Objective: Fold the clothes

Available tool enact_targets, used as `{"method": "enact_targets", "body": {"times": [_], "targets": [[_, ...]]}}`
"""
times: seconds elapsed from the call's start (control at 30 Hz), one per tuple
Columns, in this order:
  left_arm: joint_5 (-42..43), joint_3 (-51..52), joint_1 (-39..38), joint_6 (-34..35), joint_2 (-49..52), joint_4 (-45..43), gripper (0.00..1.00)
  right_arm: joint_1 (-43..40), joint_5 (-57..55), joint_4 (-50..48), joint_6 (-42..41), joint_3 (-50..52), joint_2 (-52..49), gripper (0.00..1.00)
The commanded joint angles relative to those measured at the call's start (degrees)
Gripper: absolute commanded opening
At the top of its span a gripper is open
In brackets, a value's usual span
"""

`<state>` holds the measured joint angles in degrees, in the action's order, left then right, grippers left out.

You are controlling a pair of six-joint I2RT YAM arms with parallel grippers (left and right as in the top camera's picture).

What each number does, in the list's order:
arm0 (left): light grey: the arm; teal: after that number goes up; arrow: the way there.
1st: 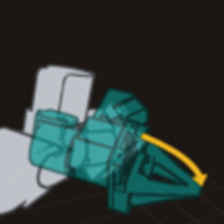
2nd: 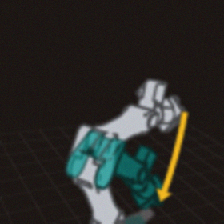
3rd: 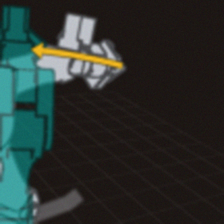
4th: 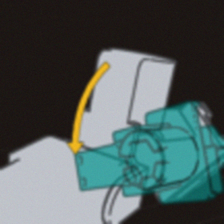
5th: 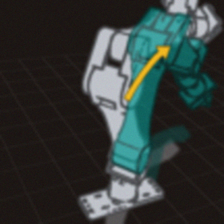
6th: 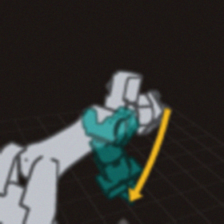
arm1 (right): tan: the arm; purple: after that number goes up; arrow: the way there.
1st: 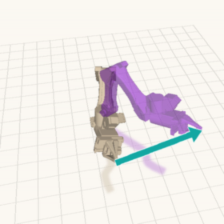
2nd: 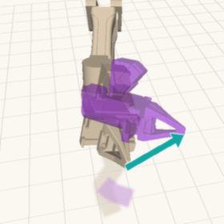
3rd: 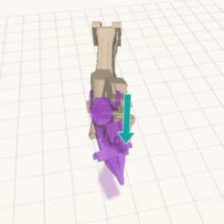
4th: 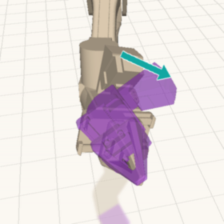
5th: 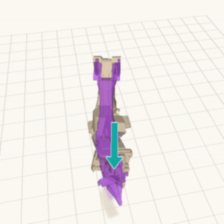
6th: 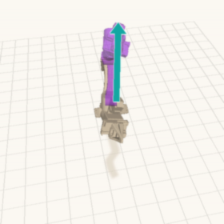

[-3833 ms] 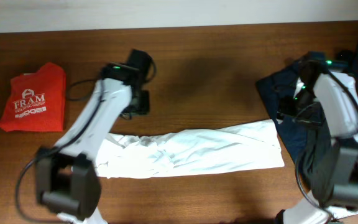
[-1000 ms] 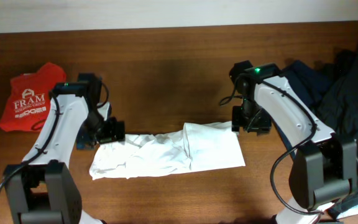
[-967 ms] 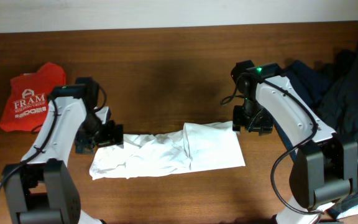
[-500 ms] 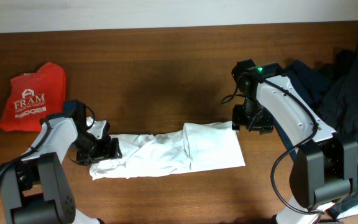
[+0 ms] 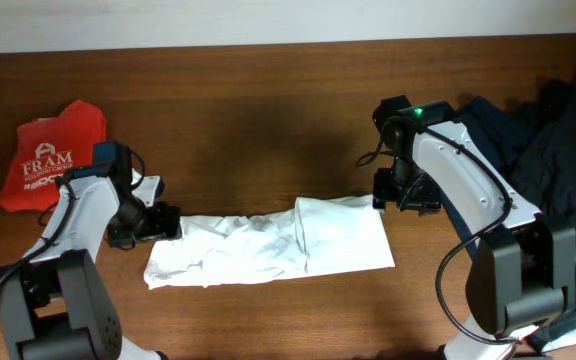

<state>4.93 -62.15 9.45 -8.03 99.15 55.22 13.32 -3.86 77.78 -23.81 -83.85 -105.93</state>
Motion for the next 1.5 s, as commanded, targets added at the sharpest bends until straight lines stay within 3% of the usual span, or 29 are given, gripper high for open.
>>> {"method": "enact_targets", "body": {"times": [0.0,0.13,0.2,0.23,0.3,0.47,0.63,0.7,0.8,0.87,0.93,1.07,1.27,1.47], "targets": [[4.13,3.43,0.09,-3.30,1.57,-1.81,0.93,-0.28,-1.38,-0.04,-0.24,-0.90,-0.20,0.69],[4.37,7.21,0.09,-2.93,5.49,-5.29,0.91,-0.28,-1.38,0.02,-0.24,-0.90,-0.20,0.68],[4.31,7.19,0.09,-1.90,5.73,-5.22,0.75,-0.28,-1.38,0.02,-0.24,-0.90,-0.20,0.69],[4.31,7.19,0.09,-1.90,5.73,-4.98,0.49,-0.28,-1.38,0.02,-0.24,-0.90,-0.20,0.69],[4.26,6.32,0.09,-1.90,5.73,-3.93,0.25,-0.28,-1.38,0.02,-0.24,-0.90,-0.20,0.69],[1.22,-0.33,0.28,1.36,5.73,0.83,0.05,-0.28,-1.36,0.00,-0.24,-0.90,-0.20,0.69],[-0.17,-10.78,7.15,5.73,5.73,6.12,0.01,-0.28,-2.71,-0.02,-0.24,-0.90,-0.20,0.71],[-8.11,-16.72,9.99,8.55,5.73,10.34,0.02,-0.61,-4.59,-0.22,-0.24,-0.90,-0.20,0.76],[-7.37,-23.82,10.29,10.69,5.73,18.05,0.02,-2.60,-4.55,-0.17,-0.24,-0.90,-0.20,0.76],[-2.12,-28.55,8.46,11.30,5.73,25.97,0.02,-3.56,-4.59,-0.20,-0.17,-0.90,-0.20,0.77],[6.64,-34.49,3.04,11.28,5.73,34.84,0.01,-4.50,-4.61,-0.22,0.00,-0.90,-0.20,0.77],[17.64,-39.04,-8.35,11.30,5.73,36.61,0.01,-4.83,-4.59,-0.44,1.05,-0.90,-0.20,0.78],[18.23,-39.04,-26.62,17.64,5.88,30.29,0.02,-4.81,-4.57,-0.59,1.05,-0.90,-0.20,0.78],[17.77,-38.97,-33.51,17.68,11.82,27.74,0.04,-4.81,-4.55,-0.20,1.05,-0.90,-0.20,0.78]]}}
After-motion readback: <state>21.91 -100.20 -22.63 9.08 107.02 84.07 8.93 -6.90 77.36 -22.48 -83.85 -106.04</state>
